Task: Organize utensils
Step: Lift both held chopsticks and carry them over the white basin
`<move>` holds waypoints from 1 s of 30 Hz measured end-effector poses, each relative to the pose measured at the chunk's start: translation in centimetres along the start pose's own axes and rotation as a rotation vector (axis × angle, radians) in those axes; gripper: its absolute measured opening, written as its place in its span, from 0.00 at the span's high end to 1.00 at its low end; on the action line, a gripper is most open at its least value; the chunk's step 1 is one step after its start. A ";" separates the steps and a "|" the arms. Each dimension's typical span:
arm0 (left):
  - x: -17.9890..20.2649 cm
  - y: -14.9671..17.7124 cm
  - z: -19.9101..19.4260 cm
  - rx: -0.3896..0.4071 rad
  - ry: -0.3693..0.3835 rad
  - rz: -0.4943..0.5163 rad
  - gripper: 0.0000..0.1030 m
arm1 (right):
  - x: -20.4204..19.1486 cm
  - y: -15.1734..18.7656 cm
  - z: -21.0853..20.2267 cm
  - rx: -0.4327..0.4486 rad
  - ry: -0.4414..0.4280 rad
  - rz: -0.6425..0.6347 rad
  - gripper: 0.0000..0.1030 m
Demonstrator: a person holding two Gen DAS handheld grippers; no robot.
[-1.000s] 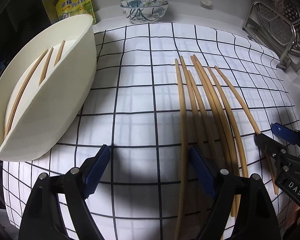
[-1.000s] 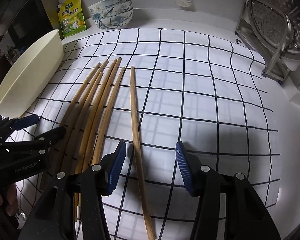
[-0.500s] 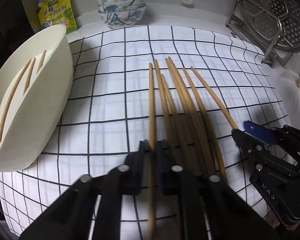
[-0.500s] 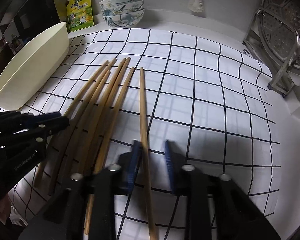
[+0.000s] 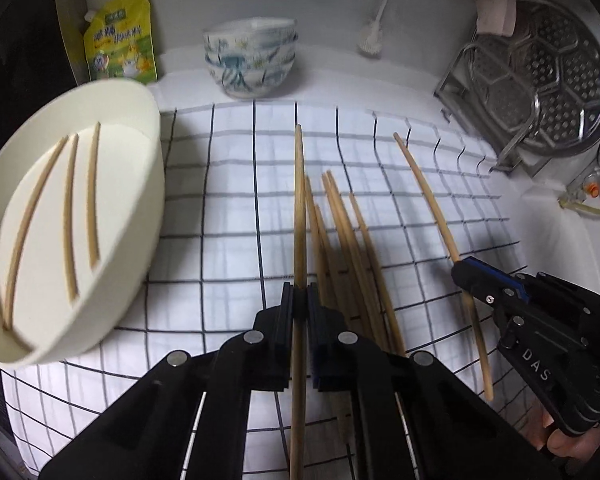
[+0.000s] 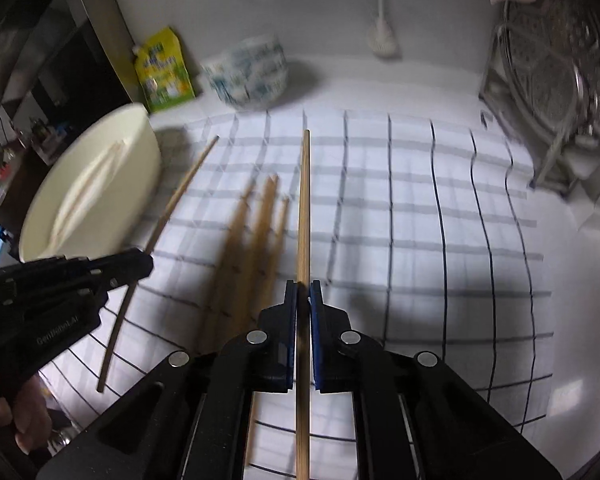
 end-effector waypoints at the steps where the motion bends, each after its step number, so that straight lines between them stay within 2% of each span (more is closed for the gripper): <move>1: -0.3 -0.6 -1.0 0.019 0.007 0.004 0.93 | -0.5 -0.6 -0.4 0.013 -0.008 0.000 0.94; 4: -1.4 -1.8 -3.3 0.069 0.009 0.006 0.93 | -2.5 -2.6 -1.6 0.056 -0.046 0.001 0.94; 8: -4.7 -3.3 -5.9 0.120 -0.008 -0.023 0.93 | -6.4 -5.5 -2.0 0.097 -0.090 -0.027 0.94; 15: -13.7 -4.9 -8.5 0.164 -0.088 -0.110 0.93 | -15.2 -9.5 0.3 0.099 -0.195 -0.097 0.94; 19: -18.6 -5.1 -8.3 0.160 -0.138 -0.151 0.93 | -19.8 -10.9 2.3 0.084 -0.230 -0.135 0.94; 23: -22.3 -5.0 -7.1 0.129 -0.161 -0.175 0.93 | -23.6 -11.7 5.4 0.031 -0.246 -0.154 0.94; 30: -25.2 -4.9 -4.5 0.078 -0.168 -0.179 0.93 | -26.0 -11.6 10.1 -0.064 -0.231 -0.119 0.94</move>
Point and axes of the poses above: each gripper's, at about its wrist camera, not at the fingertips, and z roughly the way its jaws point, x to its right, y to its underside, the point moved 3 cm from there along z, roughly the way its jaws point
